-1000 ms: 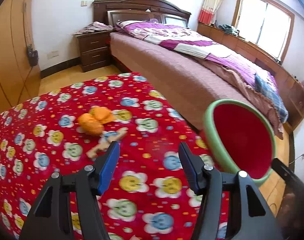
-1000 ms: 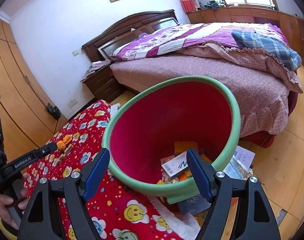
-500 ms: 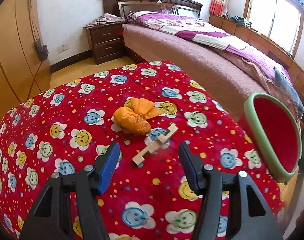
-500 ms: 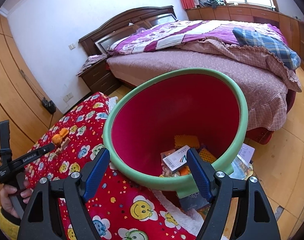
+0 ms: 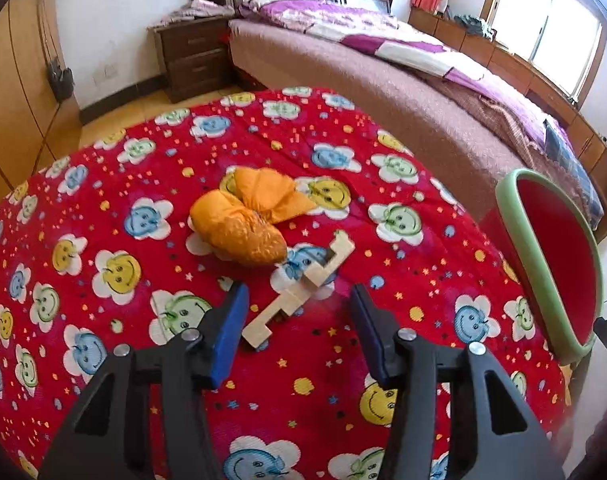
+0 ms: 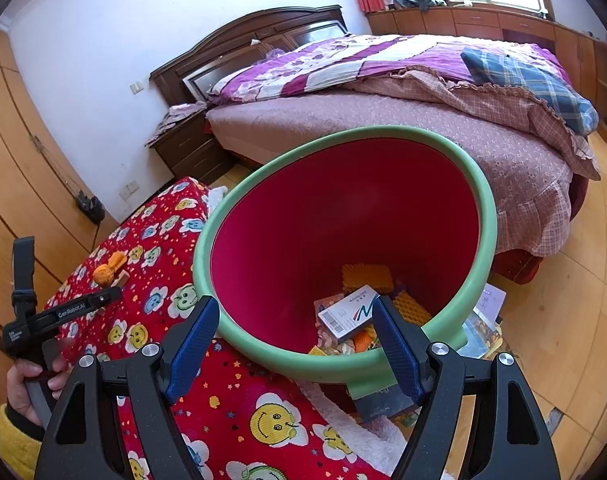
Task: Collect trash
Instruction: 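Grasp the light wooden stick piece with the left tool while the right tool returns over the bedspread, then hold the wooden piece in the left tool while the right tool grasps the orange tissue bundle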
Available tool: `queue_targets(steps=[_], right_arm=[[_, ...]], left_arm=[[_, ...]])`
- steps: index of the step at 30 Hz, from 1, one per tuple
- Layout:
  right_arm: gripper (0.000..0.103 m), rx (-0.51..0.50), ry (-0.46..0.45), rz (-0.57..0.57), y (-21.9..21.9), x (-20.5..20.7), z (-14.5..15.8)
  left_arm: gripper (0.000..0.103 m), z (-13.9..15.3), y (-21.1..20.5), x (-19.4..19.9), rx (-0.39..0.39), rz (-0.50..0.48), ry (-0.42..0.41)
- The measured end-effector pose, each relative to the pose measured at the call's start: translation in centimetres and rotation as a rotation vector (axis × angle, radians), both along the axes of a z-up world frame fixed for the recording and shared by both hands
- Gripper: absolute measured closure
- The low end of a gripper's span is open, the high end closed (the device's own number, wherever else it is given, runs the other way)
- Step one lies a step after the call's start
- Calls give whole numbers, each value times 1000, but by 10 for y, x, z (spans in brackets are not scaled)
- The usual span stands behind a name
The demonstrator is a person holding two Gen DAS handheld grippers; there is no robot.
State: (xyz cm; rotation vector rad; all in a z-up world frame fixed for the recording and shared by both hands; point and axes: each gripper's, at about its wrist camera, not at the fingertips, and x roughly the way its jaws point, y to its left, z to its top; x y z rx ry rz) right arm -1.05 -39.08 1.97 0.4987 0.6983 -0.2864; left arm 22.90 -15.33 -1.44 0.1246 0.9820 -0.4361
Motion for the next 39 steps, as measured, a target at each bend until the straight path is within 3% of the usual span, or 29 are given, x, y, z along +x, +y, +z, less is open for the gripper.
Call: queue_targets(steps=[3, 5, 7, 13, 17, 23, 29, 39], right_arm=[[23, 2, 1, 3, 1, 0, 0], [23, 4, 0, 5, 1, 0, 0], [23, 7, -2, 8, 2, -1, 0], [23, 0, -15, 25, 8, -3, 7], [23, -17, -23, 46, 17, 0, 13], [23, -35, -27, 111, 39, 15, 23], [23, -35, -30, 195, 70, 41, 32], [23, -75, -20, 336, 133, 106, 37]], left_arm=[[65, 1, -8, -5, 68, -23, -23], [85, 2, -11, -8, 60, -42, -18], [93, 3, -12, -11, 53, -51, -13], [93, 5, -6, -21, 18, -58, -8], [93, 14, 12, -24, -39, -16, 4], [93, 31, 45, -21, -65, 62, -37], [93, 39, 81, -9, -67, 141, -67], [93, 28, 132, 27, -53, 291, -56]])
